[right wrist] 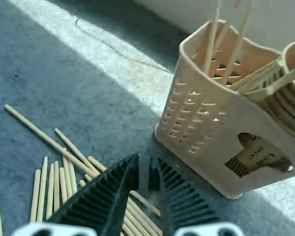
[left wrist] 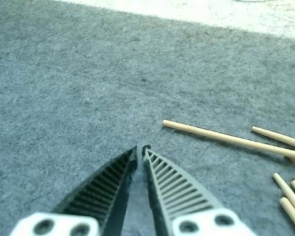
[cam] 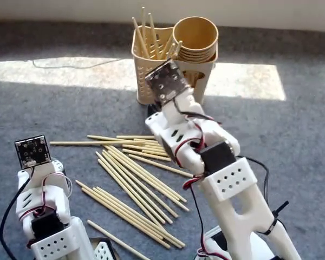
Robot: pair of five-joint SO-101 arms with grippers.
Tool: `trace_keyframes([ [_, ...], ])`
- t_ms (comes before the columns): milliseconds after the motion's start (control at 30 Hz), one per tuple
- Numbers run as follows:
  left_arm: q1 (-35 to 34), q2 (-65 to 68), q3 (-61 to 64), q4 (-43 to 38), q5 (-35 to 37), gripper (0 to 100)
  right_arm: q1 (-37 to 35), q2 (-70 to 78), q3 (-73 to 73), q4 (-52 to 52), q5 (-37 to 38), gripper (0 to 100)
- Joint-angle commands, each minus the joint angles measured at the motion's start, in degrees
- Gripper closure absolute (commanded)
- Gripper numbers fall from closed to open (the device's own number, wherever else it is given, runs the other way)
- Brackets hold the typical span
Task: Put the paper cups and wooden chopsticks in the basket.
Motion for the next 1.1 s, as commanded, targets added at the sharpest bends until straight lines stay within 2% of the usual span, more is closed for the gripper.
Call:
trace_keyframes([
  [0,1.4,-0.7,-1.3,-0.9,-0.4,96,-4.3,1.7,3.7,0.2,3.3,96.4],
  [300,1.4,-0.7,-1.3,-0.9,-0.4,96,-5.4,18.9,5.3,0.4,4.0,96.0],
  [467,1.4,-0.7,-1.3,-0.9,-0.4,96,-6.7,24.0,1.6,5.4,6.7,87.5],
  [700,1.4,-0.7,-1.3,-0.9,-0.4,96,-10.0,32.1,-0.7,7.6,8.9,86.8],
  [767,1.4,-0.7,-1.3,-0.9,-0.4,96,-10.0,34.4,-1.9,7.5,11.0,86.8],
  [1067,1.4,-0.7,-1.3,-0.9,-0.4,96,-6.9,42.6,-10.9,8.0,11.2,86.8],
])
